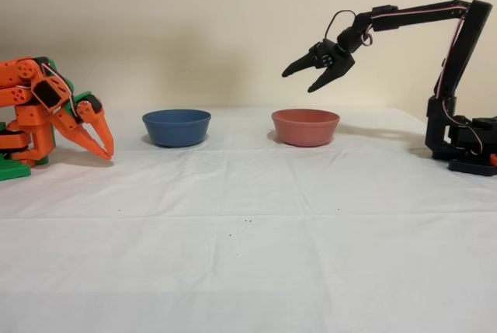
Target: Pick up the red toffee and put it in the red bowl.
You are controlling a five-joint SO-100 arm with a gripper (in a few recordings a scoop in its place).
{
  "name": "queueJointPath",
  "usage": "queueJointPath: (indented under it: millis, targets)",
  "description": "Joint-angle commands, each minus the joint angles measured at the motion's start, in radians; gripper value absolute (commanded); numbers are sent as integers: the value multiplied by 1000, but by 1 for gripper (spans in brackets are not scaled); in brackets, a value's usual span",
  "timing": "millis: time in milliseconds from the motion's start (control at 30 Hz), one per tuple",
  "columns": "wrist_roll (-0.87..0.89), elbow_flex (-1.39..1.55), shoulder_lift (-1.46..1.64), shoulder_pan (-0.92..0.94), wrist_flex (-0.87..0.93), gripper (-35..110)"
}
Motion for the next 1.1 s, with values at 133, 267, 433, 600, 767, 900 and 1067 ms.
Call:
queueJointPath:
  millis: [133,267,433,600,767,900,1067]
  targets:
    - [12,20,135,12,-52,35]
    - [21,64,209,-14,-18,21]
    - [54,158,328,-75,-32,13]
    - [92,382,505,-170,-247,8]
    - [156,546,629,-245,-437,6]
    - [198,635,706,-295,-503,2]
    - [282,713,796,-353,-511,1]
